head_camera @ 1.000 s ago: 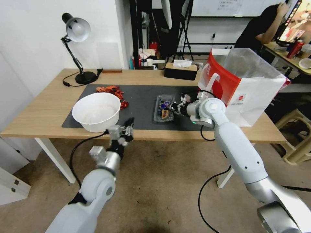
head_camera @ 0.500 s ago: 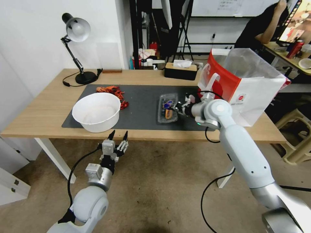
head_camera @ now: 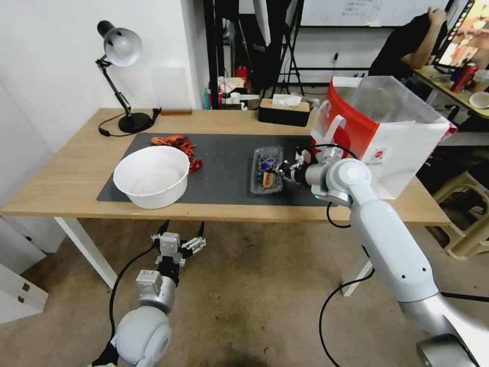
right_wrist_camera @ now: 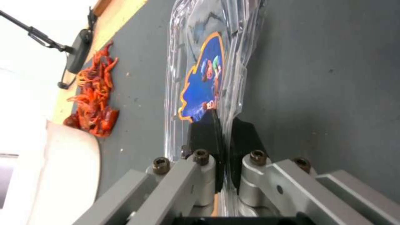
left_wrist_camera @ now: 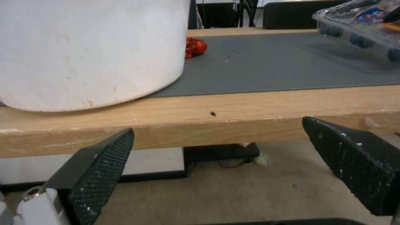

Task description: Close the takeout container lid, then place the container into the takeout bag.

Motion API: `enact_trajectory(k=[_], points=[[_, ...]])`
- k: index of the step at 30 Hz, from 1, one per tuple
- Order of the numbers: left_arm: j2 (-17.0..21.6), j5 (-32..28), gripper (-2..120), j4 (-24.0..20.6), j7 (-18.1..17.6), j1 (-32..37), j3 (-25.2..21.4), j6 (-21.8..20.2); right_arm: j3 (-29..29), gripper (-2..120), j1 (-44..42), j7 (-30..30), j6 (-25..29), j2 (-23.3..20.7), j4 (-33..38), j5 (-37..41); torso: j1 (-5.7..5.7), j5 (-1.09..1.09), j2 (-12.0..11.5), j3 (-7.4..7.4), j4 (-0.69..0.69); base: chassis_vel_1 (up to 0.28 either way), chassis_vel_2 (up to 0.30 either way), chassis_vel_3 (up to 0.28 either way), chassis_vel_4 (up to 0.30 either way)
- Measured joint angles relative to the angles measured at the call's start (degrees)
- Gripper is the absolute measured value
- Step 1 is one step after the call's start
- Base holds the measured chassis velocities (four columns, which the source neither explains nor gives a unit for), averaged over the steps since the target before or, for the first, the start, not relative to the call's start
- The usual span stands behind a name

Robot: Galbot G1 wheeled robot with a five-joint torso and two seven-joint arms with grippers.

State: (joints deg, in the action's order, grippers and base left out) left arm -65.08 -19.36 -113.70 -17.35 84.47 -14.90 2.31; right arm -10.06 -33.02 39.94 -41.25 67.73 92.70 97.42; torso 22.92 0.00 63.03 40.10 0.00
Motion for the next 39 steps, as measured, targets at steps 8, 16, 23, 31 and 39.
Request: enact_trajectory(k=[8,16,23,31,39], points=[[-0.6,0.1,100,0.3,-0.3,0.9,-0.4,0.6,-0.8,0,-0.5,-5.6,2.7,-1.5,4.2,-2.7,0.0,0.0,0.0,0.01,0.01,0.0,0.0,0.0,0.0],[-1.2,0.6,100,0.2,-0.4,2.5,-0.9,1.2,-3.2,0,-1.2,-14.5,7.9,-5.3,12.8,-13.3,0.0,0.0,0.0,0.01,0.0,0.0,0.0,0.0,0.0],[-1.8,1.3,100,-0.2,-0.4,4.1,-1.4,2.2,-6.1,0,0.6,-20.6,17.6,-11.5,17.4,-31.0,-0.01,0.01,0.0,0.0,0.01,0.0,0.0,0.0,0.0],[-2.3,1.3,100,-0.5,-0.3,4.8,-1.5,2.6,-7.8,0,4.0,-15.9,22.5,-17.4,15.9,-42.9,0.0,0.0,0.0,0.0,0.01,0.0,0.0,0.0,0.0],[-2.6,1.5,100,-0.7,-0.2,4.8,-1.3,2.7,-11.6,0,3.1,-11.7,18.4,-21.3,15.2,-39.5,-0.01,0.01,0.0,0.0,-0.02,0.0,0.0,0.0,0.0]])
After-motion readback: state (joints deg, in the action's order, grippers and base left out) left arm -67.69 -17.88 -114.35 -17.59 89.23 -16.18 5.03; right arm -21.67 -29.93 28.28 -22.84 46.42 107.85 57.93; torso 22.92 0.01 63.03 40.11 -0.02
